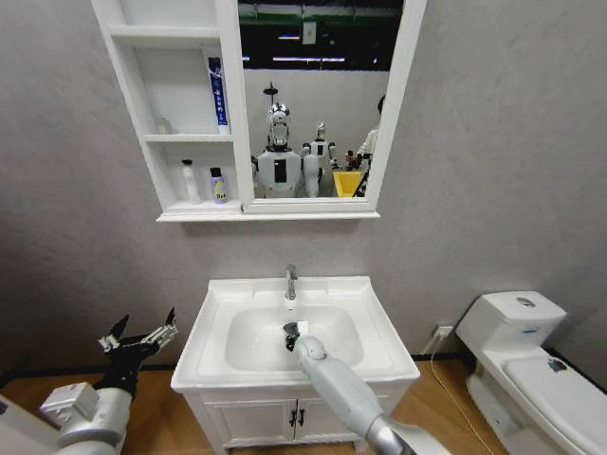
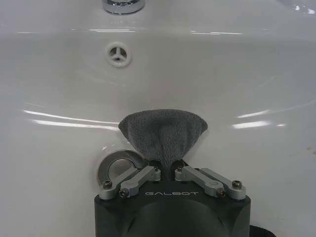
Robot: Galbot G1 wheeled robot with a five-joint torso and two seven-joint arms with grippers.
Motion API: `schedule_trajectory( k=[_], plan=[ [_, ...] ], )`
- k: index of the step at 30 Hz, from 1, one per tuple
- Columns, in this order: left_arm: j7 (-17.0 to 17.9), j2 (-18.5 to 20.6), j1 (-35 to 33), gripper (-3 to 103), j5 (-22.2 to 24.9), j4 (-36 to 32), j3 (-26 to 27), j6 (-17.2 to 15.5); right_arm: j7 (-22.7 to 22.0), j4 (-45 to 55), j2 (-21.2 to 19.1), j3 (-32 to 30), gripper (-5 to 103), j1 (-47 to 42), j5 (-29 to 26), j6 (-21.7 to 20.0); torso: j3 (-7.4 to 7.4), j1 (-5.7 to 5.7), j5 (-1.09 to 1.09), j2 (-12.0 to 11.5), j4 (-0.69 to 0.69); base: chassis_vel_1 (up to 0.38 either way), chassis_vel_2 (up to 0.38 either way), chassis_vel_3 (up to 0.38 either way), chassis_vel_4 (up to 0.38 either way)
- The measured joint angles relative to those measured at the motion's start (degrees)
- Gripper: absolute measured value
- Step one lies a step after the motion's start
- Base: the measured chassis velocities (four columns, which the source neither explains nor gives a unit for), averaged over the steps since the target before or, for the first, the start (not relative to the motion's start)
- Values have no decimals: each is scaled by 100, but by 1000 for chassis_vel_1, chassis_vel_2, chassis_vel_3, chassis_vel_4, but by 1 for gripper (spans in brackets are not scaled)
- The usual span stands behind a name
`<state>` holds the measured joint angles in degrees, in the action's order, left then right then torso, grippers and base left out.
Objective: Move facial cleanser and shampoo from washbasin to cabinet, then wipe washbasin with towel.
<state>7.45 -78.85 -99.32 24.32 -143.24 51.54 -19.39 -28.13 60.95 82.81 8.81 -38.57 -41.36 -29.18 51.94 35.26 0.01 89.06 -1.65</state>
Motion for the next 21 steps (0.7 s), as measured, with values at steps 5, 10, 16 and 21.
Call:
schedule_trajectory(
  k=[5, 10, 16, 21],
  plan=[
    [0, 0, 0, 100, 0, 0, 0, 0, -62, 290, -273, -25, 8, -89, -145, -56, 0, 0, 0, 0, -1, 0, 0, 0, 0],
    [0, 0, 0, 100, 0, 0, 0, 0, -70, 317, -284, -38, 8, -98, -184, -66, 0, 0, -1, 0, 0, 0, 0, 0, 0],
    [0, 0, 0, 100, 0, 0, 0, 0, -40, 134, -90, -12, 8, -80, -98, -32, 0, 0, -2, 0, 0, 0, 0, 0, 0],
    [0, 0, 0, 100, 0, 0, 0, 0, 48, -132, 200, 44, 8, -23, 94, 65, 0, 0, -2, 0, 0, 0, 0, 0, 0]
  ],
)
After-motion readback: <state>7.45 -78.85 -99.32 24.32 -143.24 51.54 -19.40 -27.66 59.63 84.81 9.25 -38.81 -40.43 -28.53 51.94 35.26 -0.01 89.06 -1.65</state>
